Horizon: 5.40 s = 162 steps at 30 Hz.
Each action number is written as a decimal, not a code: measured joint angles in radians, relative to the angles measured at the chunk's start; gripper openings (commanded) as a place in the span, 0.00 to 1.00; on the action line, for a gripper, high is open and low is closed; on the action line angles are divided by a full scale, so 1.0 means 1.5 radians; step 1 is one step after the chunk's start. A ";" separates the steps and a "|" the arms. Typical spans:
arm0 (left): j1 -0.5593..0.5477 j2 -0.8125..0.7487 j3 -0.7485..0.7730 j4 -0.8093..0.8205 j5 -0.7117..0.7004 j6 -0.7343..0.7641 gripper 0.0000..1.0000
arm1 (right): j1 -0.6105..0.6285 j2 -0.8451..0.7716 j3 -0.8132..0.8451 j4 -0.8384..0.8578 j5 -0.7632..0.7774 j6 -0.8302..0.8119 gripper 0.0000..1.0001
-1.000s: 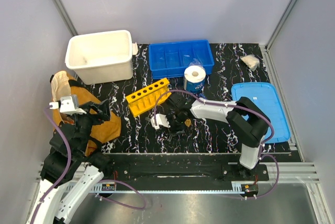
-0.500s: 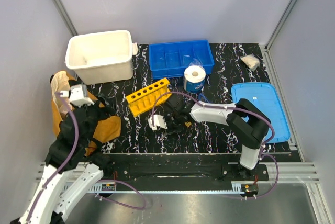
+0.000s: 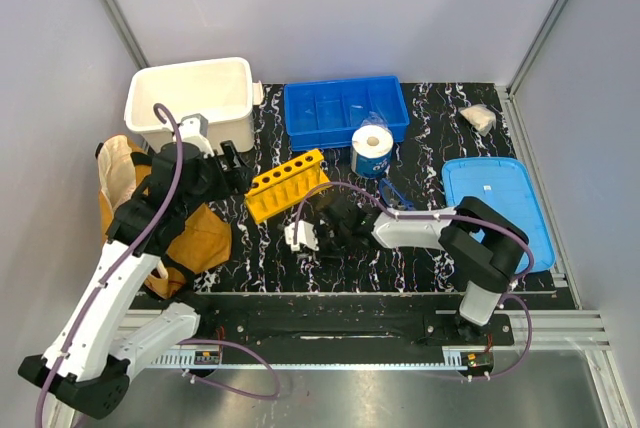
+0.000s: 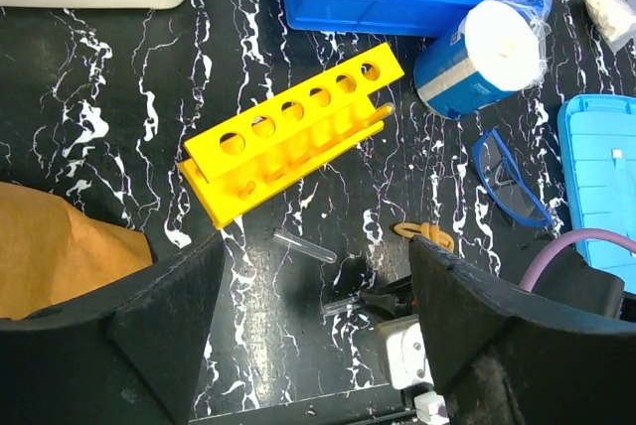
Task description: Organize the chemistry lab equipment
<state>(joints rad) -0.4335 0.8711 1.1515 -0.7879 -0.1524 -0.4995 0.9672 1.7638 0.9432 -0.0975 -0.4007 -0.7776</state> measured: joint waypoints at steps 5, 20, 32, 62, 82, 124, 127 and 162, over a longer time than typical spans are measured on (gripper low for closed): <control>0.024 -0.005 -0.025 -0.002 0.050 -0.007 0.73 | 0.001 -0.026 -0.062 0.092 -0.008 0.078 0.17; 0.028 0.010 -0.132 0.019 0.232 -0.033 0.60 | 0.019 -0.114 -0.202 0.503 0.001 0.318 0.19; 0.028 0.011 -0.190 0.063 0.315 -0.057 0.52 | 0.064 -0.130 -0.204 0.652 0.071 0.369 0.20; 0.028 -0.047 -0.225 0.056 0.330 -0.079 0.26 | 0.092 -0.119 -0.204 0.735 0.157 0.392 0.22; 0.003 0.032 -0.178 0.051 0.229 -0.035 0.14 | 0.095 -0.163 -0.243 0.690 0.168 0.402 0.99; -0.189 0.565 0.197 0.128 -0.133 0.057 0.22 | 0.098 -0.856 -0.366 0.032 0.570 0.732 1.00; -0.189 0.565 0.197 0.128 -0.135 0.058 0.23 | 0.098 -0.849 -0.365 0.032 0.570 0.730 0.99; -0.184 0.559 0.127 0.149 -0.169 0.059 0.29 | 0.098 -0.782 -0.349 0.061 0.576 0.710 1.00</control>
<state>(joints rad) -0.7097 1.7103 1.3418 -0.5640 -0.4053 -0.4110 1.1137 0.5915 0.4198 -0.0059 0.4629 0.2871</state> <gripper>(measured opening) 0.275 0.993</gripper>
